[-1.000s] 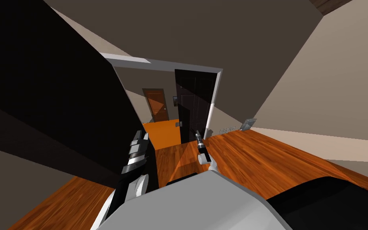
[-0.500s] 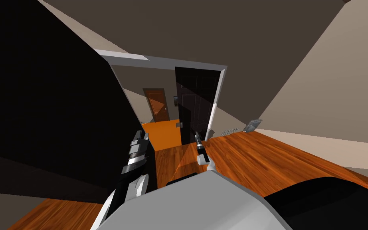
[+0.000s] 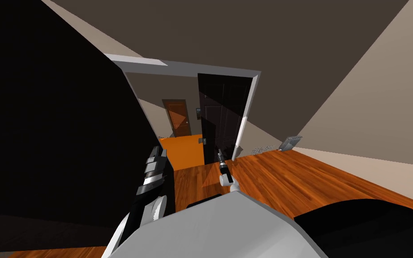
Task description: Pull the door open
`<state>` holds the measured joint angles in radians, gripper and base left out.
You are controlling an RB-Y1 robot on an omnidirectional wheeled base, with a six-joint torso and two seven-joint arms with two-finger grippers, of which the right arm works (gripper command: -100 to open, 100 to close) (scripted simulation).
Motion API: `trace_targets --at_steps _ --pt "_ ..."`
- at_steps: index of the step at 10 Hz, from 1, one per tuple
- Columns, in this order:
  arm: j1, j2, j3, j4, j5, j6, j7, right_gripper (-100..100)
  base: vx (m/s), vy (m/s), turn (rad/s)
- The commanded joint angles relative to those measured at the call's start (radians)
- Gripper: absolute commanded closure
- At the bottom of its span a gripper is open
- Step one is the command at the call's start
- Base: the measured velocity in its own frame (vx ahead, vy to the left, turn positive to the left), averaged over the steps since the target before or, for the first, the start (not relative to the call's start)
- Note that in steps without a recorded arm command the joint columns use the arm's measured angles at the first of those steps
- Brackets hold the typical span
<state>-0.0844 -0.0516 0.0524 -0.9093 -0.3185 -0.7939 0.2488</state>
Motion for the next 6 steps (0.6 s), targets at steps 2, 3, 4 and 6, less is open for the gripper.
trace_targets --at_steps 2,3,4,6 --pt "-0.025 0.011 0.005 0.066 -0.019 -0.013 0.009 -100 0.144 -0.027 0.062" --pt "-0.034 0.015 0.007 0.090 -0.025 -0.018 0.012 -100 0.105 -0.011 0.040" --pt "-0.044 0.019 0.008 0.113 -0.031 -0.024 0.015 -100 0.088 -0.011 0.047" --pt "-0.060 0.028 0.011 0.155 -0.041 -0.033 0.020 -100 0.083 -0.007 0.058"
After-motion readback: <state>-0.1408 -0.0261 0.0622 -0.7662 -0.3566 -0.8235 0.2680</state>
